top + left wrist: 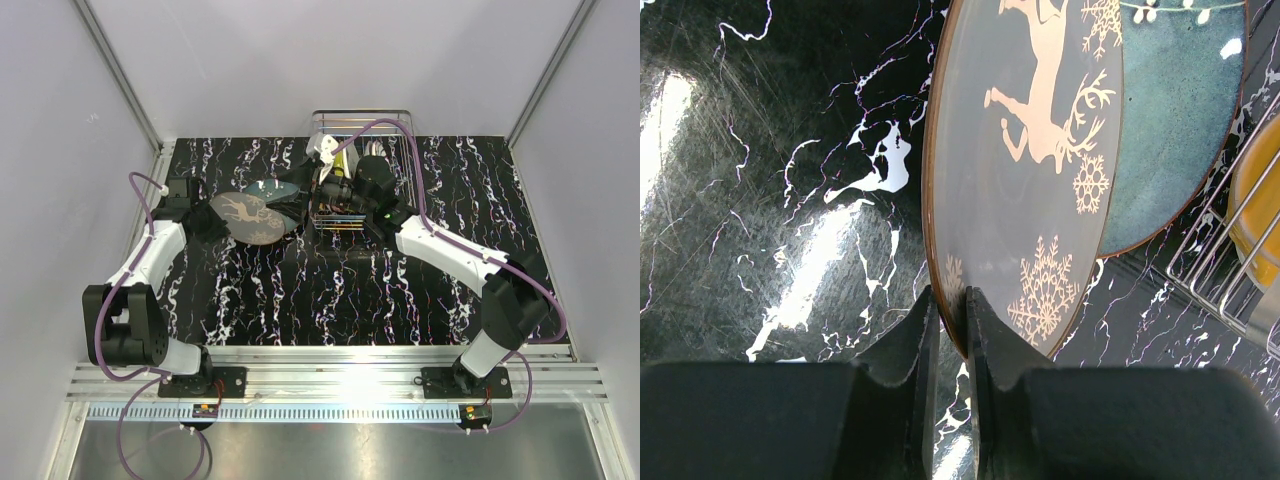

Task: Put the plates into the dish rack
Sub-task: Pass the plate from the left arm to the right

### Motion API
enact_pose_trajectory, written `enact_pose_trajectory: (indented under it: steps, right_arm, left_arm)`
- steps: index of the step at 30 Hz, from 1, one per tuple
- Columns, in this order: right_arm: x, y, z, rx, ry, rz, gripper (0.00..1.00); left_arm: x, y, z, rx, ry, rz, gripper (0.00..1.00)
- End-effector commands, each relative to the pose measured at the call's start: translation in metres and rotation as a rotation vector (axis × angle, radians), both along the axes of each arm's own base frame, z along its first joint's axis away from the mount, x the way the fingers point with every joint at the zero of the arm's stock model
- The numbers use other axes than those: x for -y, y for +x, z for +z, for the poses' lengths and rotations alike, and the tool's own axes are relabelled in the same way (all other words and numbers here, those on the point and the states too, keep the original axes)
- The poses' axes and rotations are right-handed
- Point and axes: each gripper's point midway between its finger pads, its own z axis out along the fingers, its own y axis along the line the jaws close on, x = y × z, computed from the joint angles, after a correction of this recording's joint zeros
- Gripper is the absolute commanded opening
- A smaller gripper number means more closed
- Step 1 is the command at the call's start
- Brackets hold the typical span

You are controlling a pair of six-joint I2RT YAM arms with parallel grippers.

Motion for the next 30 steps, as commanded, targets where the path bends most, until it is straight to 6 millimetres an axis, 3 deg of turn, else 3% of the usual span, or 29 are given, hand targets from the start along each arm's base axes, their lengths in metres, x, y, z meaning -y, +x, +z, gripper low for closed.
enact_pose_trajectory:
  steps: [1, 30]
  right_arm:
    - [-0.0038, -0.0129, 0.0194, 0.048, 0.04, 0.042, 0.77]
    - [-0.0076, -0.015, 0.014, 0.049, 0.02, 0.049, 0.77]
  left_arm:
    - [0.0011, -0.0003, 0.0207, 0.058, 0.032, -0.051, 0.0]
    - [0.0028, 0.0035, 0.0237, 0.073, 0.026, -0.061, 0.0]
